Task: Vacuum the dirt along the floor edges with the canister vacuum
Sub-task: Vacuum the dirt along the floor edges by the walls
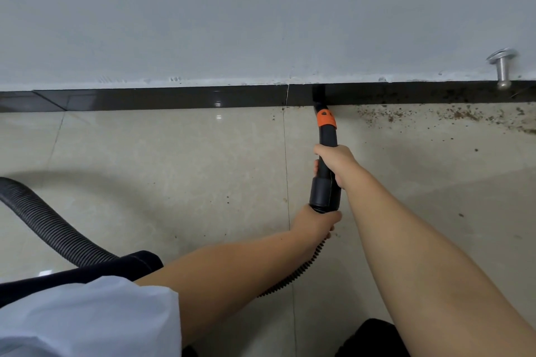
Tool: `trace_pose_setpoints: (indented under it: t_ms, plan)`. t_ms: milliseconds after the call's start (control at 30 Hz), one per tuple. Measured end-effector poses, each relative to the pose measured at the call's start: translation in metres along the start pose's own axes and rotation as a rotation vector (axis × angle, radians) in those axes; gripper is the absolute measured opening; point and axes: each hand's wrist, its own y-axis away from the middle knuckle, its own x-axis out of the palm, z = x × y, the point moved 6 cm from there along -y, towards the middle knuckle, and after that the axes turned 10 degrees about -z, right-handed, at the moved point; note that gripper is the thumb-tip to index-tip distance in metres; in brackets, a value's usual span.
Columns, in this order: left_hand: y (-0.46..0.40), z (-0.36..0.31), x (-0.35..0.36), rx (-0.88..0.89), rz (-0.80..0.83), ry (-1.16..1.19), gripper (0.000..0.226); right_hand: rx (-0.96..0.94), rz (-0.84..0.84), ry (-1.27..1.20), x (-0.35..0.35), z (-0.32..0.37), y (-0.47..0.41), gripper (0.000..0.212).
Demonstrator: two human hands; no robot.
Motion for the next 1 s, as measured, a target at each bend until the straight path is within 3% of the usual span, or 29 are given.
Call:
trace_pose_setpoints:
  t_ms: [833,1000]
  plan:
    - [0.002,0.020,-0.041,0.010,-0.121,0.112,0.020,-0.082,0.142,0.166,0.058,-0.001,0.029,0.007]
    - [0.011,0.035,-0.021,-0.015,-0.059,0.113,0.029,-0.095,0.131,0.242,0.043,-0.012,0.037,0.007]
